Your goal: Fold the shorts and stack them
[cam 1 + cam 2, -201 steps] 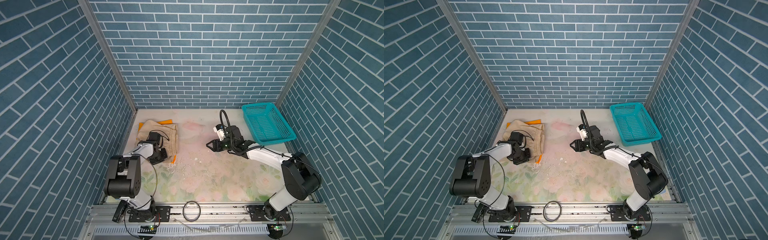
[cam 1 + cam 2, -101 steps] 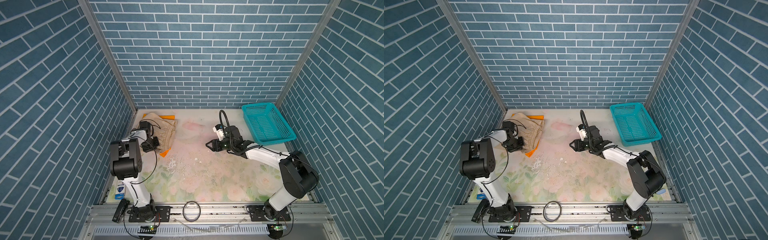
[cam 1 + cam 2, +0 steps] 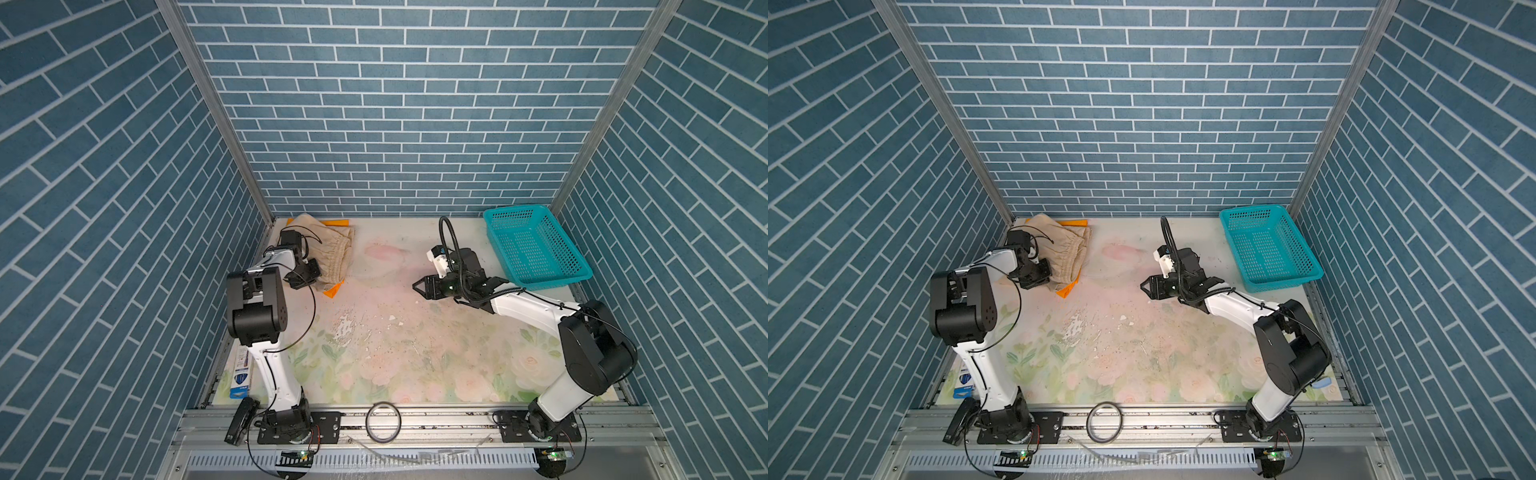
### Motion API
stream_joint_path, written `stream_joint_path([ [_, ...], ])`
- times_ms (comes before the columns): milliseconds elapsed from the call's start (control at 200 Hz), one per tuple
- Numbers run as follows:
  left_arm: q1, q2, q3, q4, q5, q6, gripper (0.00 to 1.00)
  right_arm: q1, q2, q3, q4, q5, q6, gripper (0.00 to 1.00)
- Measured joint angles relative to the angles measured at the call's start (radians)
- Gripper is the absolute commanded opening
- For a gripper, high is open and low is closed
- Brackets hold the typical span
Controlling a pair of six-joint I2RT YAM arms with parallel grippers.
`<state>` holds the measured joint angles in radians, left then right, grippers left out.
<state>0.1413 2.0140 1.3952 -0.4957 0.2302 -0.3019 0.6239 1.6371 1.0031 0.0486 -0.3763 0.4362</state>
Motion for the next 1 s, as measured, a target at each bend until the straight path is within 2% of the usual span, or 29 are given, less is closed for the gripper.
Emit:
stream_joint_path([
  [295, -0.009, 0.0, 0.055, 0.044, -0.002, -0.006, 0.0, -0.1, -0.089, -0.049, -0.058, 0.064, -0.032, 0.59],
  [320, -0.009, -0.009, 0.044, 0.053, -0.008, -0.003, 0.02, -0.111, -0.098, -0.049, -0.066, 0.069, -0.037, 0.6],
  [385, -0.009, -0.071, -0.033, 0.104, -0.026, 0.005, 0.18, -0.138, -0.123, -0.051, -0.08, 0.084, -0.053, 0.61],
  [555, -0.009, -0.446, -0.37, 0.245, -0.082, 0.023, 0.81, -0.218, -0.192, -0.075, -0.115, 0.146, -0.103, 0.62],
  [620, -0.01, -0.597, -0.49, 0.309, -0.094, 0.021, 0.99, -0.251, -0.207, -0.075, -0.156, 0.192, -0.12, 0.63],
  [735, -0.014, -0.756, -0.647, 0.386, -0.106, 0.023, 1.0, -0.299, -0.27, -0.079, -0.295, 0.33, -0.121, 0.65],
  [895, -0.017, -0.82, -0.787, 0.435, -0.118, 0.025, 1.0, -0.33, -0.474, -0.167, -0.443, 0.503, -0.084, 0.73],
  [995, -0.018, -0.853, -0.852, 0.486, -0.118, 0.028, 1.0, -0.373, -0.545, -0.234, -0.487, 0.561, -0.064, 0.77],
])
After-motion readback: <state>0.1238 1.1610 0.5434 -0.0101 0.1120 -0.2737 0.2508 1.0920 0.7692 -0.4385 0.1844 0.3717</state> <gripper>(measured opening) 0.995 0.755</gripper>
